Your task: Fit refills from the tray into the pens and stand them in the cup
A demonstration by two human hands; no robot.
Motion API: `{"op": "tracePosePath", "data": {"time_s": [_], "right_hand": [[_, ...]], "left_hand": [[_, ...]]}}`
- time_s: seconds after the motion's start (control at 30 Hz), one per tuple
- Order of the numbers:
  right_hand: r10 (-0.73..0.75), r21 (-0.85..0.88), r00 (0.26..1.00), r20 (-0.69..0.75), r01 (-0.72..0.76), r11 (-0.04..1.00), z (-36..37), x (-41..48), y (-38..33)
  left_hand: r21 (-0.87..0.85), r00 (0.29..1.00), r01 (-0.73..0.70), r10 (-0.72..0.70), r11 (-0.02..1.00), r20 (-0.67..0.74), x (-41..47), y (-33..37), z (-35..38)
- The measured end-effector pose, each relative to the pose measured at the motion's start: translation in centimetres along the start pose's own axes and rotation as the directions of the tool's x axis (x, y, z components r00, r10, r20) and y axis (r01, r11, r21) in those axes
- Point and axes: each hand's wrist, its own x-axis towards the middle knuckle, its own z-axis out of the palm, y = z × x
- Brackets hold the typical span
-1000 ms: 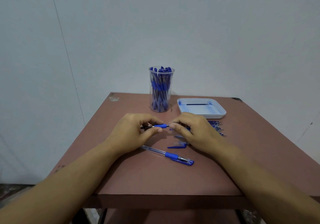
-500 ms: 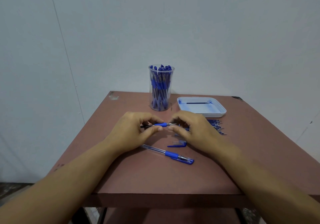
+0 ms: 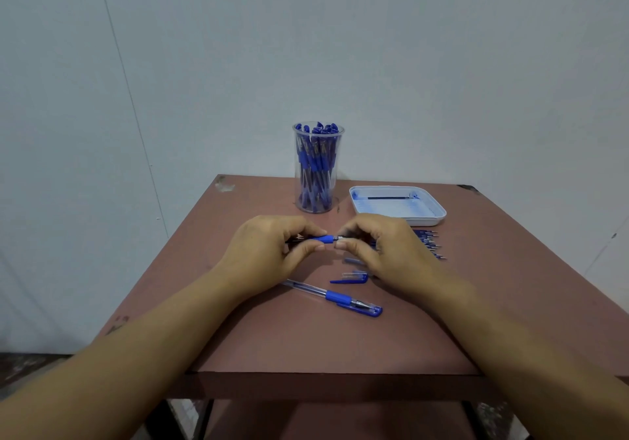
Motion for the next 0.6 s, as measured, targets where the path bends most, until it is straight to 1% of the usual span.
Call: {"op": "tracePosePath", "data": {"time_s": [0.1, 0.17, 0.27, 0.33, 0.4, 0.53, 0.6], "right_hand": [[0.057, -0.028, 0.998, 0.014, -0.057, 0.998, -0.5, -0.1, 0.7], [0.047, -0.102, 0.998, 0.052, -0.041, 0.994, -1.2, -0.4, 1.5], [0.041, -0.196, 0.972, 0.233, 0.005, 0.981, -1.5, -0.8, 1.9], [0.055, -0.219, 0.955, 0.290, 0.011, 0.976, -1.3, -0.8, 1.8], [0.058, -0.205, 0.966, 0.253, -0.005, 0.979, -1.2, -0.6, 1.6], [0.153, -0.079, 0.979, 0.139, -0.143, 0.987, -1.5, -0.5, 1.3], [0.153, -0.064, 0.985, 0.083, -0.148, 0.987, -1.6, -0.5, 1.6]], "left_hand": [[0.041, 1.000, -0.009, 0.010, 0.999, -0.024, 0.1, 0.1, -0.1], [0.047, 0.998, 0.009, -0.006, 0.999, -0.058, 0.1, -0.1, -0.4], [0.048, 0.997, 0.037, -0.034, 0.998, -0.065, -0.1, -0.4, -0.8], [0.054, 0.998, 0.034, -0.031, 0.998, -0.060, -0.2, -0.5, -0.9], [0.043, 0.998, 0.032, -0.030, 0.999, -0.054, -0.2, -0.4, -1.0], [0.042, 0.999, 0.022, -0.021, 0.999, -0.024, -0.1, -0.3, -1.1], [0.050, 1.000, 0.023, -0.022, 0.998, -0.012, -0.2, -0.5, -1.0]]}}
